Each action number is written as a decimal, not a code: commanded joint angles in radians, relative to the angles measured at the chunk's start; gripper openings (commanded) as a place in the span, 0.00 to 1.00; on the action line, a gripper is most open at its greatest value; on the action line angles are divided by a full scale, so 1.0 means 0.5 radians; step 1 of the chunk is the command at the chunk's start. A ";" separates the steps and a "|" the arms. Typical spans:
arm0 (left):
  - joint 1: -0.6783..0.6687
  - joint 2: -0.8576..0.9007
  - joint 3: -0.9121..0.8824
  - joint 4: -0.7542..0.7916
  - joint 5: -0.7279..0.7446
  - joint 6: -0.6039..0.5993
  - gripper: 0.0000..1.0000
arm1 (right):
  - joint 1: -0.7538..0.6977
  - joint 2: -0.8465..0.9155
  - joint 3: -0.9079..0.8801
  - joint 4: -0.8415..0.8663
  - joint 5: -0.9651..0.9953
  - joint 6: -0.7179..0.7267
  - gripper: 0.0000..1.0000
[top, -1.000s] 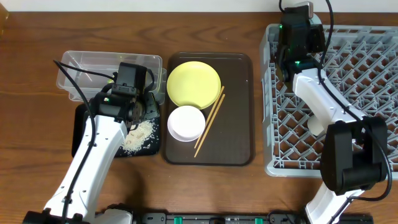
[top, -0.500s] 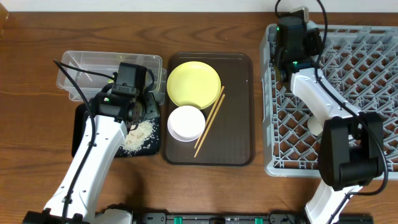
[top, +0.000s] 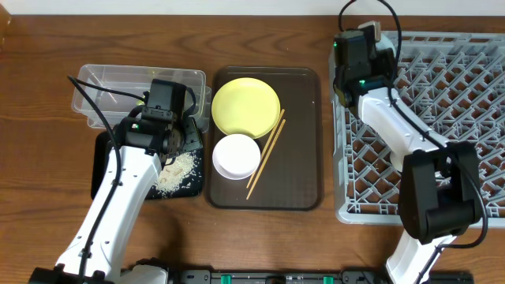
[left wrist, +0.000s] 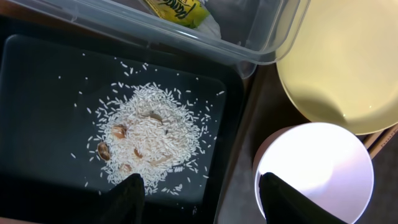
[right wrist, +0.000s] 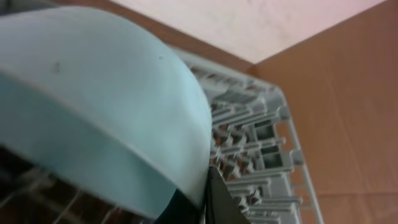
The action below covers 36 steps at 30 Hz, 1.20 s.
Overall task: Sort waste into correct bins and load items into the dishwasher rack
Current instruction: 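Carry the light-blue bowl right and set it upright in the rack, then open the right gripper and move it back toward the brown tray, then grasp the rim of the white bowl with the right gripper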
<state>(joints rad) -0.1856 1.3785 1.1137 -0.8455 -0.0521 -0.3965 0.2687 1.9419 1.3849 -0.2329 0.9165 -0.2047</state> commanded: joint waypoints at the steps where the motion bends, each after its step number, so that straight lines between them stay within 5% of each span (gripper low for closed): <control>1: 0.008 0.001 0.013 -0.005 -0.022 -0.018 0.62 | 0.031 -0.052 -0.022 -0.171 -0.093 0.300 0.01; 8: 0.008 0.001 0.009 -0.005 -0.023 -0.018 0.62 | 0.030 -0.224 -0.022 -0.620 -0.614 0.439 0.34; 18: 0.008 0.000 0.009 -0.058 -0.025 -0.018 0.68 | 0.031 -0.504 -0.022 -0.756 -1.118 0.438 0.53; 26: 0.108 -0.005 0.009 -0.153 -0.027 -0.018 0.68 | 0.090 -0.622 -0.022 -0.786 -2.301 0.439 0.50; 36: 0.432 -0.027 0.009 -0.238 -0.024 -0.018 0.69 | 0.522 -0.440 -0.023 -0.815 -2.412 0.478 0.52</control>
<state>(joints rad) 0.0082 1.3785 1.1137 -0.9573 -0.0528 -0.3996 0.4686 1.6749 1.3769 -0.6361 -0.2436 0.0017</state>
